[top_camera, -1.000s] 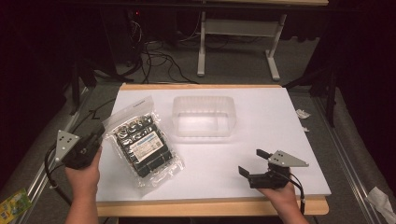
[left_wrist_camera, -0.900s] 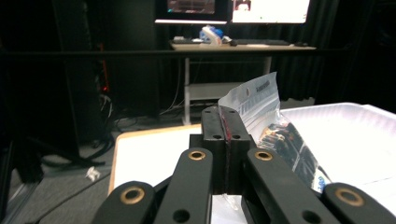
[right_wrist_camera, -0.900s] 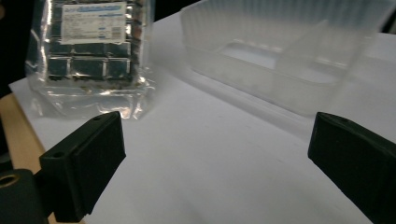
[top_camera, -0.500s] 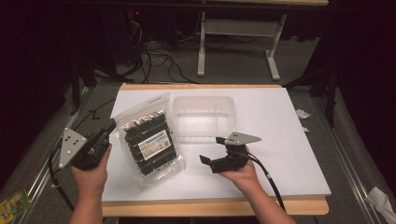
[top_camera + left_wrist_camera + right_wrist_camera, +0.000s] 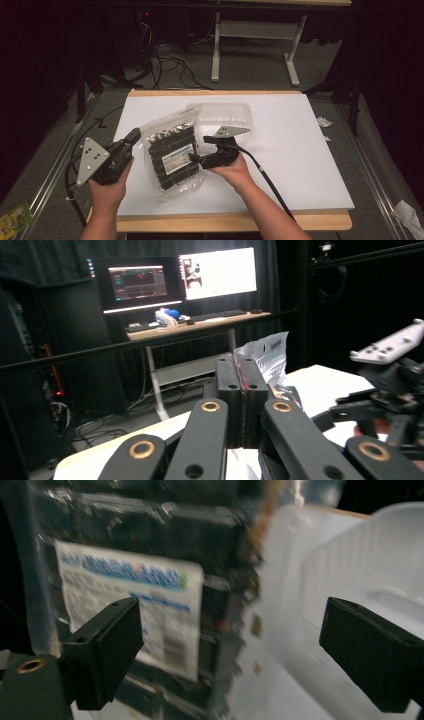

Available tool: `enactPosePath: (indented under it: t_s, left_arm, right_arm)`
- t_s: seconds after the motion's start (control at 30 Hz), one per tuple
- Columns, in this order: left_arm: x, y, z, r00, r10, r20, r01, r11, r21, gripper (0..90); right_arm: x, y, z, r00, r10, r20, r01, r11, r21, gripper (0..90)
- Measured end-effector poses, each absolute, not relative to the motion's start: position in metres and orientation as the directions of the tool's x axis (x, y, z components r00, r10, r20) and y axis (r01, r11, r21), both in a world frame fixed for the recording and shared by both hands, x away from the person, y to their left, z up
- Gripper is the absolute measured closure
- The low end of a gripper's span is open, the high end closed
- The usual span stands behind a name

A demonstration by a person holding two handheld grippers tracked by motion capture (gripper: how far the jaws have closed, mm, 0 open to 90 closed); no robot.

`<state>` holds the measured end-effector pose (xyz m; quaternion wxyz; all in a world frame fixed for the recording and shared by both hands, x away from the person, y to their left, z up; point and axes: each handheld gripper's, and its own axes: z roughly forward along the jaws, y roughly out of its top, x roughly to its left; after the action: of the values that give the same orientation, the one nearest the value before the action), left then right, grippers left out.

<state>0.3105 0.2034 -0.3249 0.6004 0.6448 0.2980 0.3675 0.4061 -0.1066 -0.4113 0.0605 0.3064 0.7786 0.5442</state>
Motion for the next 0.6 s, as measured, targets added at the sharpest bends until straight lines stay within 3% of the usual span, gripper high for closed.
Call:
enactPosePath:
  t_s: [0.2,0.3,0.33,0.37,0.4,0.6]
  left_arm:
    - [0.31,0.199,-0.326,0.574,0.811,0.114,-0.058,-0.099,0.993,90.0]
    - [0.313,0.203,-0.329,0.569,0.817,0.093,-0.047,-0.081,0.996,90.0]
    - [0.313,0.203,-0.329,0.569,0.817,0.093,-0.047,-0.081,0.996,90.0]
    - [0.314,0.205,-0.33,0.568,0.819,0.079,-0.037,-0.071,0.997,90.0]
    - [0.316,0.207,-0.332,0.561,0.824,0.072,-0.024,-0.07,0.997,90.0]
    - [0.32,0.213,-0.339,0.55,0.835,0.034,0.014,-0.05,0.999,90.0]
  right_arm:
    - [0.416,-0.103,-0.405,-0.831,0.475,0.288,0.413,0.183,0.892,22.3]
    - [0.414,-0.108,-0.404,-0.842,0.46,0.282,0.398,0.178,0.9,40.6]
    - [0.414,-0.108,-0.404,-0.842,0.46,0.282,0.398,0.178,0.9,40.6]
    - [0.414,-0.111,-0.404,-0.844,0.464,0.268,0.385,0.176,0.906,46.4]
    - [0.411,-0.118,-0.404,-0.85,0.455,0.265,0.376,0.171,0.911,58.6]
    - [0.399,-0.132,-0.406,-0.881,0.394,0.261,0.346,0.161,0.924,71.5]
